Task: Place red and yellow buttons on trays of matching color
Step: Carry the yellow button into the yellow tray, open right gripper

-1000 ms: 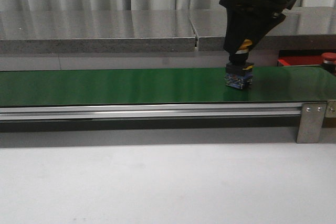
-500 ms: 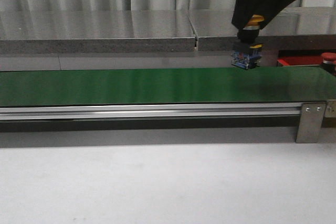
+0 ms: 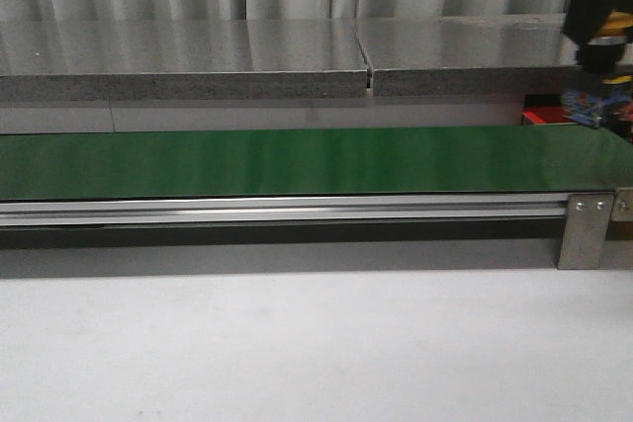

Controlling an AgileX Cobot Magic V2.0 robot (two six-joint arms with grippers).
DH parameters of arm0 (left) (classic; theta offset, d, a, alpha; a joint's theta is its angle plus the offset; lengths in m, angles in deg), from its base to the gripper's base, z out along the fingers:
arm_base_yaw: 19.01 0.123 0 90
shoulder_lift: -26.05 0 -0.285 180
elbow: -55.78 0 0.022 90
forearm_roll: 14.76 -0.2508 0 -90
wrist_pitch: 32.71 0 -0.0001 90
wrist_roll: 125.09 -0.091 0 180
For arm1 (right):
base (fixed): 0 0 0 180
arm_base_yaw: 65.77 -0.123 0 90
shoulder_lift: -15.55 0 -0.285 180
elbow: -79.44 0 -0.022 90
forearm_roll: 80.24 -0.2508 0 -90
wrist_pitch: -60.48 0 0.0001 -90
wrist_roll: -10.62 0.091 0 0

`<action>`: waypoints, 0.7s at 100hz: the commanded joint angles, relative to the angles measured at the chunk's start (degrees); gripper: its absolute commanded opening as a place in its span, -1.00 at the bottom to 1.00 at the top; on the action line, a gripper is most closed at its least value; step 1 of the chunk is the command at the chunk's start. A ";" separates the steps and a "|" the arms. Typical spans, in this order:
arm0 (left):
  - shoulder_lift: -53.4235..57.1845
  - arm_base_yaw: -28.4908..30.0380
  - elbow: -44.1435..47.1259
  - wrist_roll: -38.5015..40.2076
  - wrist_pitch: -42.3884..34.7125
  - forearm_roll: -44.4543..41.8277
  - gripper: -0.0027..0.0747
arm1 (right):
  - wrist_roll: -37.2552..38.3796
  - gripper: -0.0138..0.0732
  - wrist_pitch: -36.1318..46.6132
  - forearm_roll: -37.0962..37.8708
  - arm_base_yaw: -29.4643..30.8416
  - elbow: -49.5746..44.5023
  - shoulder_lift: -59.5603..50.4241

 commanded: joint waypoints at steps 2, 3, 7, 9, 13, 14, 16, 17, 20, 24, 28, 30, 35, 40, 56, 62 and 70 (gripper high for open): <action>-0.23 -0.51 -1.56 0.27 -4.10 1.03 -0.98 | 0.29 -0.29 2.96 0.46 4.26 -0.90 -4.75; -0.23 -0.51 -1.56 0.27 -4.10 1.03 -0.98 | 0.29 -0.29 3.05 0.46 4.97 -1.11 -4.89; -0.23 -0.51 -1.56 0.27 -4.10 1.03 -0.98 | 0.35 -0.29 3.35 0.46 7.06 -2.19 -5.81; -0.23 -0.51 -1.56 0.27 -4.10 1.03 -0.98 | 0.40 -0.29 3.52 0.46 7.73 -2.70 -6.21; -0.23 -0.51 -1.56 0.27 -4.10 1.03 -0.98 | 0.73 -0.29 3.91 0.46 9.71 -3.67 -6.86; -0.23 -0.51 -1.56 0.27 -4.10 1.03 -0.98 | 0.83 -0.29 3.97 0.46 10.36 -3.84 -7.05; -0.23 -0.51 -1.56 0.27 -4.10 1.03 -0.98 | 1.08 -0.29 4.27 0.46 11.01 -4.31 -7.40; -0.23 -0.51 -1.56 0.27 -4.10 1.03 -0.98 | 1.18 -0.29 4.39 0.46 11.66 -4.46 -7.50; -0.23 -0.51 -1.56 0.27 -4.10 1.03 -0.98 | 1.49 -0.29 4.91 0.46 12.91 -5.21 -7.86; -0.23 -0.51 -1.56 0.27 -4.10 1.03 -0.98 | 1.75 -0.29 5.41 0.46 14.64 -5.96 -8.15; -0.23 -0.51 -1.56 0.27 -4.10 1.03 -0.98 | 1.75 -0.29 5.83 0.46 16.25 -6.67 -8.29; -0.23 -0.51 -1.56 0.27 -4.10 1.03 -0.98 | 1.75 -0.29 5.83 0.46 16.75 -6.97 -8.29; -0.23 -0.51 -1.56 0.27 -4.10 1.03 -0.98 | 1.75 -0.29 5.96 0.46 18.63 -7.63 -8.29; -0.23 -0.51 -1.56 0.27 -4.10 1.03 -0.98 | 1.75 -0.29 6.18 0.50 20.18 -8.23 -8.29; -0.23 -0.51 -1.56 0.27 -4.10 1.03 -0.98 | 1.75 -0.29 8.75 0.50 24.72 -10.23 -7.88; -0.23 -0.51 -1.56 0.27 -4.10 1.03 -0.98 | 1.75 -0.29 9.70 0.50 25.97 -11.32 -7.66; -0.23 -0.51 -1.56 0.27 -4.10 1.03 -0.98 | 1.75 -0.29 11.39 0.50 27.23 -12.86 -7.34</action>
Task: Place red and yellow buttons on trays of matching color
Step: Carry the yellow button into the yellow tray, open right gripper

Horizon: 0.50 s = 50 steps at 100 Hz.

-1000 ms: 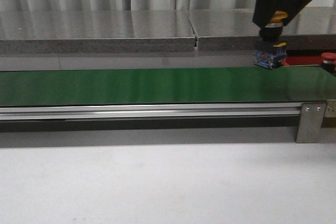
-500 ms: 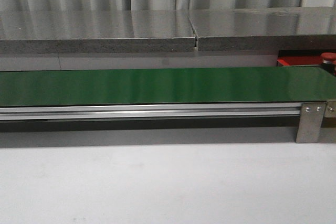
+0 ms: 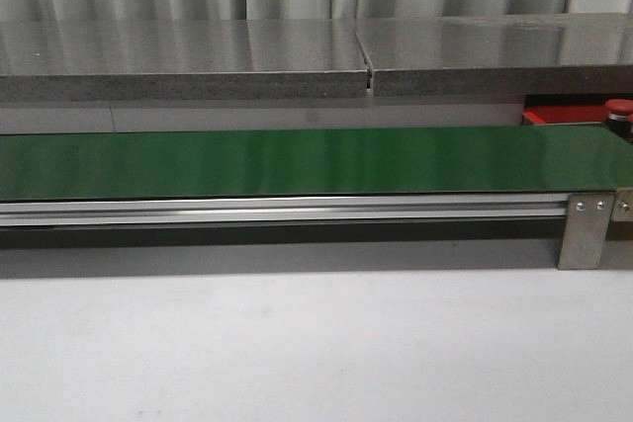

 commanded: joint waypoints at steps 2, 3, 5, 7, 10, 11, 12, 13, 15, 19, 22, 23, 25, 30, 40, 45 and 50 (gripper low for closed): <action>-0.23 -0.51 -1.56 0.27 -4.10 1.03 -0.98 | -0.03 -0.29 4.56 -0.09 1.52 -0.21 -1.07; -0.23 -0.51 -1.56 0.27 -4.10 1.03 -0.98 | -0.03 -0.29 4.76 -0.09 1.59 -0.32 -1.01; -0.23 -0.51 -1.56 0.27 -4.10 1.03 -0.98 | -0.03 -0.29 5.24 -0.09 1.70 -0.66 -0.84; -0.23 -0.51 -1.56 0.27 -4.10 1.03 -0.98 | -0.03 -0.29 5.80 -0.09 1.85 -1.00 -0.60; -0.23 -0.51 -1.56 0.27 -4.10 1.03 -0.98 | -0.03 -0.29 6.52 -0.09 1.84 -1.47 -0.46; -0.23 -0.51 -1.56 0.27 -4.10 1.03 -0.98 | -0.03 -0.29 6.94 -0.09 1.84 -1.74 -0.46; -0.23 -0.51 -1.56 0.27 -4.10 1.03 -0.98 | -0.03 -0.29 7.12 -0.09 1.84 -1.88 -0.30; -0.23 -0.51 -1.56 0.27 -4.10 1.03 -0.98 | 0.02 -0.29 7.55 -0.15 1.84 -2.20 -0.23; -0.23 -0.51 -1.56 0.27 -4.10 1.03 -0.98 | 0.02 -0.29 7.96 -0.28 1.84 -2.44 -0.12; -0.23 -0.51 -1.56 0.27 -4.10 1.03 -0.98 | 0.02 -0.29 8.68 -0.61 1.84 -3.05 0.25; -0.23 -0.51 -1.56 0.27 -4.10 1.03 -0.98 | 0.02 -0.29 9.21 -0.84 1.84 -3.46 0.55; -0.23 -0.51 -1.56 0.27 -4.10 1.03 -0.98 | 0.02 -0.29 9.45 -0.91 1.84 -3.59 0.69; -0.23 -0.51 -1.56 0.27 -4.10 1.03 -0.98 | 0.02 -0.29 9.74 -0.92 1.84 -3.79 0.84; -0.23 -0.51 -1.56 0.27 -4.10 1.03 -0.98 | 0.02 -0.29 10.27 -0.92 1.84 -3.92 1.61; -0.23 -0.51 -1.56 0.27 -4.10 1.03 -0.98 | 0.02 -0.29 11.58 -0.92 1.86 -3.92 3.33; -0.23 -0.51 -1.56 0.27 -4.10 1.03 -0.98 | 0.02 -0.29 11.97 -0.92 1.86 -3.92 4.38; -0.23 -0.51 -1.56 0.27 -4.10 1.03 -0.98 | 0.02 -0.29 11.90 -0.92 1.86 -3.92 5.57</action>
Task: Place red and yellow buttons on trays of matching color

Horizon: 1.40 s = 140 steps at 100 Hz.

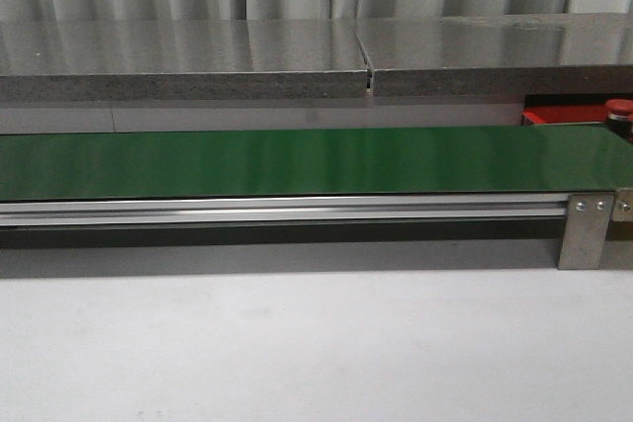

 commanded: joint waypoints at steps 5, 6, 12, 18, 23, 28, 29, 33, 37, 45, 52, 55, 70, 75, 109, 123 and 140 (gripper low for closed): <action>-0.23 -0.51 -1.56 0.27 -4.10 1.03 -0.98 | 0.02 -0.29 2.67 -0.32 0.34 1.34 0.89; -0.23 -0.51 -1.56 0.27 -4.10 1.03 -0.98 | 0.02 -0.29 2.71 -0.32 0.34 1.34 1.25; -0.23 -0.51 -1.56 0.27 -4.10 1.03 -0.98 | 0.02 -0.29 2.76 -0.37 0.34 1.34 2.54; -0.23 -0.51 -1.56 0.27 -4.10 1.03 -0.98 | 0.02 -0.28 2.94 -0.36 0.34 1.34 3.73; -0.23 -0.51 -1.56 0.27 -4.10 1.03 -0.98 | 0.02 -0.26 2.99 -0.36 0.34 1.34 4.31; -0.23 -0.51 -1.56 0.27 -4.10 1.03 -0.98 | 0.02 -0.16 3.06 -0.36 0.34 1.34 4.45; -0.23 -0.51 -1.56 0.27 -4.10 1.03 -0.98 | 0.02 -0.14 3.11 -0.36 0.34 1.34 4.45; -0.23 -0.51 -1.56 0.27 -4.10 1.03 -0.98 | 0.02 0.01 3.28 -0.36 0.34 1.34 4.45; -0.23 -0.51 -1.56 0.27 -4.10 1.03 -0.98 | 0.02 0.15 3.35 -0.36 0.34 1.34 4.45; -0.23 -0.51 -1.56 0.27 -4.10 1.03 -0.98 | 0.02 0.46 3.29 -0.36 0.34 1.34 4.45; -0.23 -0.51 -1.56 0.27 -4.10 1.03 -0.98 | 0.02 0.56 3.49 -0.36 0.34 1.34 4.36; -0.23 -0.51 -1.56 0.27 -4.10 1.03 -0.98 | 0.02 0.56 3.65 -0.36 0.34 1.34 4.27; -0.23 -0.51 -1.56 0.27 -4.10 1.03 -0.98 | 0.02 0.56 4.32 -0.30 0.34 1.40 2.74; -0.23 -0.51 -1.56 0.27 -4.10 1.03 -0.98 | -0.27 0.56 4.45 -0.18 0.34 1.40 1.66; -0.23 -0.51 -1.56 0.27 -4.10 1.03 -0.98 | -2.66 -0.56 4.73 -0.16 -7.89 1.40 -9.35; -0.23 -0.51 -1.56 0.27 -4.10 1.03 -0.98 | -2.66 -0.83 5.73 -0.19 -12.70 1.40 -13.95; -0.23 -0.51 -1.56 0.27 -4.10 1.03 -0.98 | -2.66 -0.84 7.56 -1.51 -18.45 1.00 -19.52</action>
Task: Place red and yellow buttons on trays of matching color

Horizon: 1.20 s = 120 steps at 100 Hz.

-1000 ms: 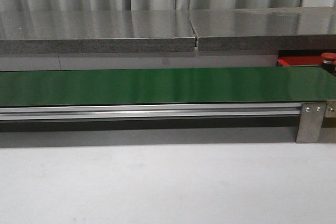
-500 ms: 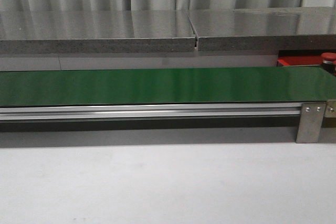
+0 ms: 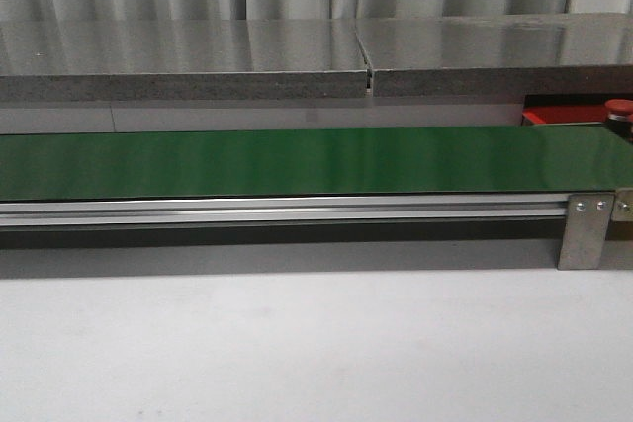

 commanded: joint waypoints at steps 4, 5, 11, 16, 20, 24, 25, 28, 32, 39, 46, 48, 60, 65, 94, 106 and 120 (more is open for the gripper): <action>-0.23 -0.51 -1.56 0.27 -4.10 1.03 -0.98 | -0.56 -0.84 4.88 -1.45 -3.26 0.85 -5.10; -0.23 -0.51 -1.56 0.27 -4.10 1.03 -0.98 | -0.56 -0.84 4.99 -1.45 -3.46 0.77 -5.30; -0.23 -0.51 -1.56 0.27 -4.10 1.03 -0.98 | -0.56 -0.84 5.94 -1.40 -5.01 -0.12 -7.20; -0.23 -0.51 -1.56 0.27 -4.10 1.03 -0.98 | -0.61 -0.84 6.96 -1.09 -5.67 -1.16 -8.78; -0.23 -0.51 -1.56 0.27 -4.10 1.03 -0.98 | -0.61 -0.84 8.06 -1.02 -5.80 -2.26 -9.98; -0.23 -0.51 -1.56 0.27 -4.10 1.03 -0.98 | -0.61 -0.84 9.09 -1.02 -5.87 -3.41 -11.44; -0.23 -0.51 -1.56 0.27 -4.10 1.03 -0.98 | -0.61 -0.84 9.22 -0.94 -5.87 -3.60 -11.92; -0.23 -0.51 -1.56 0.27 -4.10 1.03 -0.98 | -0.61 -0.84 9.71 -0.95 -5.87 -4.30 -12.92; -0.23 -0.51 -1.56 0.27 -4.10 1.03 -0.98 | -0.61 -0.84 10.37 -0.95 -5.87 -5.35 -14.45; -0.23 -0.51 -1.56 0.27 -4.10 1.03 -0.98 | -0.61 -0.84 11.40 -0.95 -5.87 -7.15 -17.12; -0.23 -0.51 -1.56 0.27 -4.10 1.03 -0.98 | -0.61 -0.84 13.02 -0.76 -5.87 -9.21 -19.89; -0.23 -0.51 -1.56 0.27 -4.10 1.03 -0.98 | -0.61 -0.84 13.52 -0.48 -5.87 -9.86 -20.45; -0.23 -0.51 -1.56 0.27 -4.10 1.03 -0.98 | -0.61 -0.84 17.25 2.87 -5.42 -13.65 -25.58; -0.23 -0.51 -1.56 0.27 -4.10 1.03 -0.98 | -0.61 -0.84 18.28 3.69 -5.42 -14.90 -27.68; -0.23 -0.51 -1.56 0.27 -4.10 1.03 -0.98 | -0.55 -0.84 13.51 3.91 -5.42 -17.96 -34.88; -0.23 -0.51 -1.56 0.27 -4.10 1.03 -0.98 | -0.55 -0.84 13.32 3.91 -5.42 -18.25 -35.80; -0.23 -0.51 -1.56 0.27 -4.10 1.03 -0.98 | -0.55 -0.84 13.53 3.91 -5.42 -19.81 -37.04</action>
